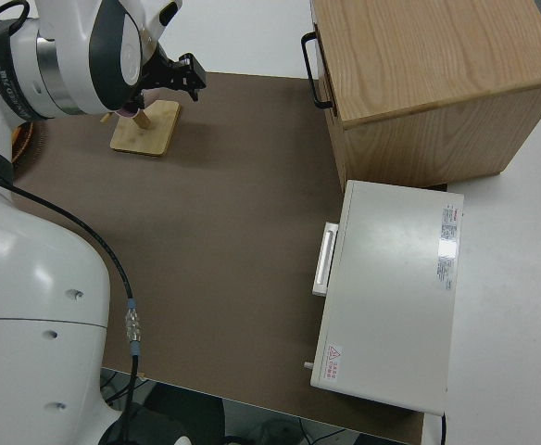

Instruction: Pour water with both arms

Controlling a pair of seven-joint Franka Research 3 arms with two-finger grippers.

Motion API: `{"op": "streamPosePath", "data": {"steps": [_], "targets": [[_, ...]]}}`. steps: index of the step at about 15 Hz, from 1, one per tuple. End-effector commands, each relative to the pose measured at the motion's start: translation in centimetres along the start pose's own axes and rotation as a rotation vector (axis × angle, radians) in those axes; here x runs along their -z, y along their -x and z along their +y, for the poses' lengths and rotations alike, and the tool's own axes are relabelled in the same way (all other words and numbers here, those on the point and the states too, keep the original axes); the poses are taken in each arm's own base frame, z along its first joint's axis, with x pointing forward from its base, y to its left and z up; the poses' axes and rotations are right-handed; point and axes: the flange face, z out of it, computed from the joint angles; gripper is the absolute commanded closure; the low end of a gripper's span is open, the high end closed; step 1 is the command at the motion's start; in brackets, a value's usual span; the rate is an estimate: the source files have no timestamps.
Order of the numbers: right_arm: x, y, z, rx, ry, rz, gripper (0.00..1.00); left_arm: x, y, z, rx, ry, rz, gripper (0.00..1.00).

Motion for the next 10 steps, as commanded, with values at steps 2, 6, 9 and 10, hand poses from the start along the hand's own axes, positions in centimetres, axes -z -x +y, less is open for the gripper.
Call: {"op": "streamPosePath", "data": {"steps": [2,6,9,10], "targets": [[-2.0,-1.6,-2.0,0.224,0.056,0.094,0.013,0.3,0.2,-2.1,0.023,-0.002,0.000,0.00],[-4.1,-3.7,-4.8,0.297,0.083,0.186,0.013,0.5,0.2,-5.9,0.052,-0.005,0.023,0.00],[-5.8,-4.9,-7.0,0.361,0.119,0.228,0.013,0.1,0.0,-9.1,0.005,-0.013,0.034,0.01],[-6.2,-5.1,-7.8,0.394,0.144,0.226,0.013,0.3,0.1,-10.9,0.008,-0.013,0.054,0.01]]}}
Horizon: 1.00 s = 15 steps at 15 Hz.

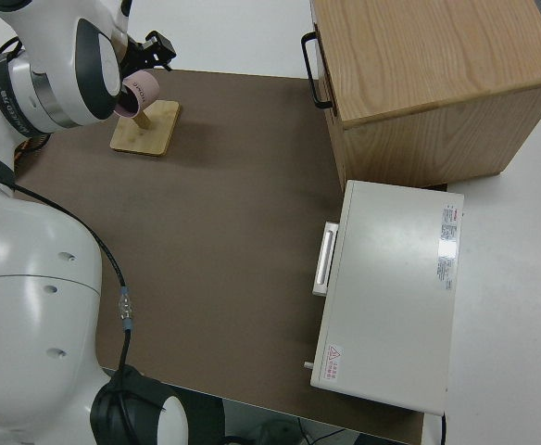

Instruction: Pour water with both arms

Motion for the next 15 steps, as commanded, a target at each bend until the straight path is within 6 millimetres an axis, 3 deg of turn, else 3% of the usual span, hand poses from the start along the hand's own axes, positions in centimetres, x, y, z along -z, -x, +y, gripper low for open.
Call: {"op": "streamPosePath", "data": {"steps": [1,5,9,15], "targets": [[-1.6,-1.1,-2.2,0.114,0.045,0.011,0.013,0.2,-0.1,-5.1,-0.011,-0.008,0.051,0.01],[-5.5,-2.6,-4.8,0.188,0.045,0.031,0.013,0.9,-0.1,-10.2,-0.046,-0.037,0.110,0.01],[-7.7,-3.5,-6.7,0.279,0.073,0.029,0.015,0.5,-0.3,-15.2,-0.062,-0.013,0.174,0.01],[-9.6,-4.3,-6.5,0.311,0.102,0.045,0.015,-0.3,-0.5,-21.9,-0.085,-0.032,0.333,0.02]]}}
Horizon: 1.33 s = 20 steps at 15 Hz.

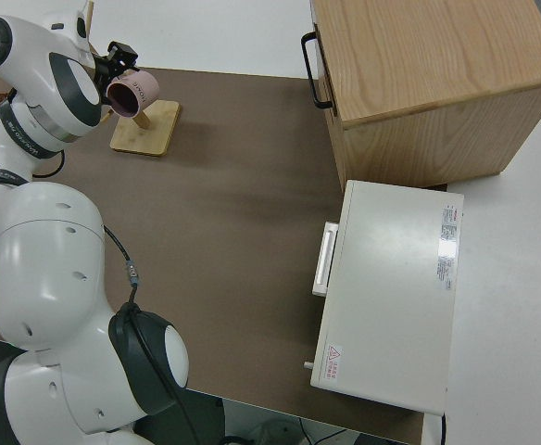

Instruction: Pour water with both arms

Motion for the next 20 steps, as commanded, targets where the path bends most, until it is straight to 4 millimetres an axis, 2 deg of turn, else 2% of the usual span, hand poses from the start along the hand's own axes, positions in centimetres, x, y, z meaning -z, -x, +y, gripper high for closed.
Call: {"op": "streamPosePath", "data": {"steps": [1,6,7,9,11,13,14,17,20], "targets": [[-1.6,-0.4,0.8,0.042,0.021,0.018,0.015,0.1,-0.5,-3.6,-0.014,-0.030,0.124,0.02],[-3.5,-0.4,0.5,0.064,0.034,0.009,0.025,-1.8,1.0,-8.6,-0.010,0.001,0.273,0.02],[-4.3,-0.2,0.4,0.062,0.029,0.002,0.032,-2.3,1.1,-8.9,-0.014,-0.008,0.288,0.02],[-4.5,-0.3,0.5,0.064,0.037,0.017,0.084,-3.8,1.3,-9.2,0.021,-0.021,0.335,0.02],[-4.7,-0.2,0.5,0.079,0.055,0.011,0.240,-5.4,1.5,-8.9,0.036,-0.006,0.382,0.02],[-4.9,-0.2,0.9,0.073,0.058,0.013,0.487,-6.9,1.8,-8.6,0.071,0.013,0.418,0.01],[-4.8,-0.4,0.9,0.072,0.059,0.015,0.560,-7.1,1.8,-8.5,0.063,0.003,0.431,0.01],[-5.0,-0.8,0.7,0.052,0.058,0.020,0.590,-7.6,1.4,-8.2,0.051,-0.014,0.453,0.01],[-5.4,-1.2,0.4,0.047,0.053,0.023,0.641,-9.7,1.4,-8.8,0.046,-0.013,0.500,0.01]]}}
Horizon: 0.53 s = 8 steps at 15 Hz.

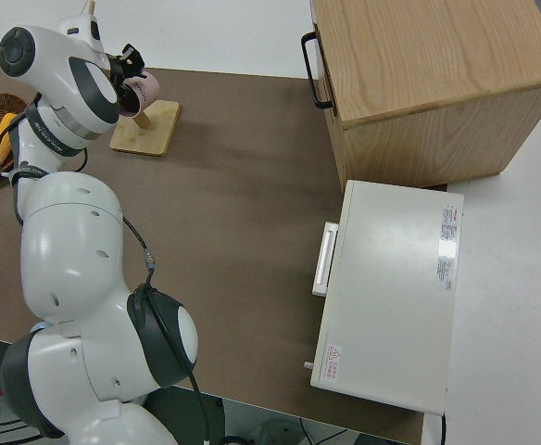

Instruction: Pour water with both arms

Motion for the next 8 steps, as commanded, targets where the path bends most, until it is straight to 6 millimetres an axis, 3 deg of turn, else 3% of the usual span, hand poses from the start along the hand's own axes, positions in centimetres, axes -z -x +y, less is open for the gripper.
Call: {"op": "streamPosePath", "data": {"steps": [1,4,8], "targets": [[-0.8,-0.6,0.1,-0.018,0.011,0.014,0.641,-1.8,1.2,-0.6,-0.008,0.006,0.062,0.01],[-0.9,-0.7,-0.1,-0.021,0.010,0.015,0.649,-3.1,2.0,-1.0,-0.013,0.007,0.079,0.01],[-1.3,-0.6,-0.2,-0.040,0.005,0.008,0.873,-3.6,2.0,-0.9,-0.006,-0.001,0.086,0.01]]}}
